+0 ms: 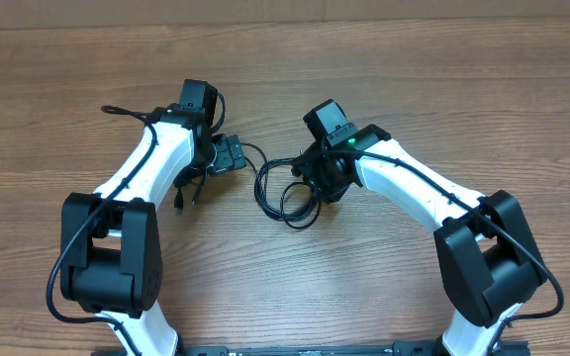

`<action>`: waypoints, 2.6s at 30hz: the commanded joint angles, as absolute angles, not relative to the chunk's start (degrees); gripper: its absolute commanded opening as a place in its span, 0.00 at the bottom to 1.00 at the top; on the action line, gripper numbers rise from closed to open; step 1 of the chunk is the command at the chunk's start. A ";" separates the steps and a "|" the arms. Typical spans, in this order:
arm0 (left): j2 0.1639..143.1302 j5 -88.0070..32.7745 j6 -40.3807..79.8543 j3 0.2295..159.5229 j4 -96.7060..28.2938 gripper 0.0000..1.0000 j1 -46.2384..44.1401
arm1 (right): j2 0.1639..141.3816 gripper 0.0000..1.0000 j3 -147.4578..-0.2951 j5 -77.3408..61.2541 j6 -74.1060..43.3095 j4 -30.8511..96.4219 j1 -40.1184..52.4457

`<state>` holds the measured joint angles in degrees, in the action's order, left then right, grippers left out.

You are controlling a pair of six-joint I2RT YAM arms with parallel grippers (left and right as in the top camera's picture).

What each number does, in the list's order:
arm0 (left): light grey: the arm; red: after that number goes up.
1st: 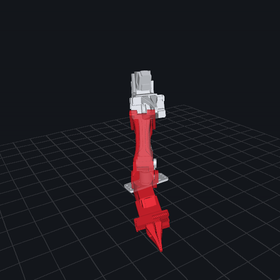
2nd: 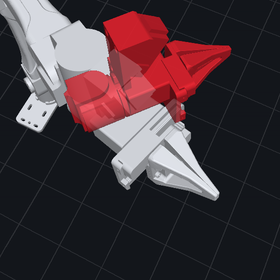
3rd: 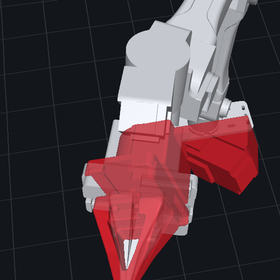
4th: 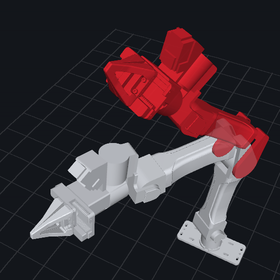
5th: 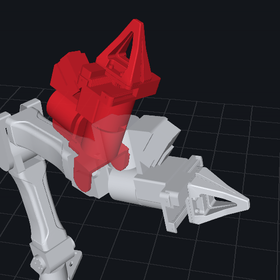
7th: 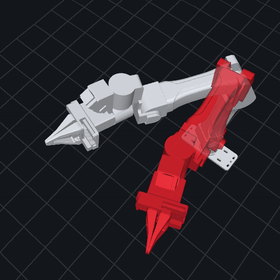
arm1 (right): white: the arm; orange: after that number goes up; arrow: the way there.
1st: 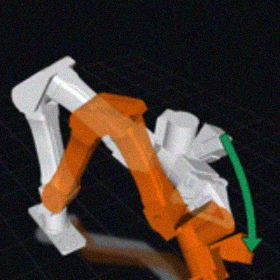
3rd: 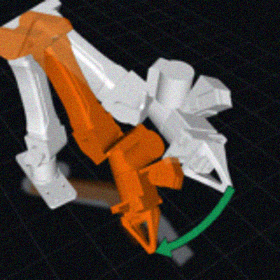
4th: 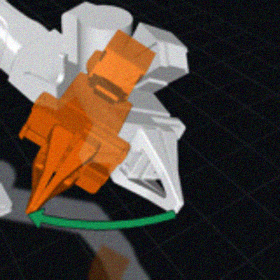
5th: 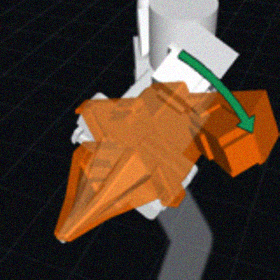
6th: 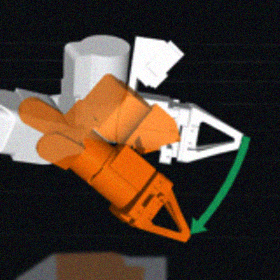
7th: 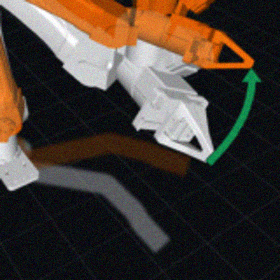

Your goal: Untangle cables

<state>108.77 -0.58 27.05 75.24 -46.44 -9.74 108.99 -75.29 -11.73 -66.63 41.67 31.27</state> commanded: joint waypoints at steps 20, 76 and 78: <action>108.36 0.43 27.22 74.72 -46.22 1.00 -9.67 | 111.26 0.55 -74.52 -20.73 -67.53 40.56 32.38; 108.36 0.43 27.22 74.72 -46.22 1.00 -9.67 | 111.26 0.16 -74.52 -13.28 -67.55 36.23 36.29; 108.36 0.43 27.22 74.72 -46.22 1.00 -9.67 | 111.26 0.20 -74.52 -13.28 -67.51 36.27 36.38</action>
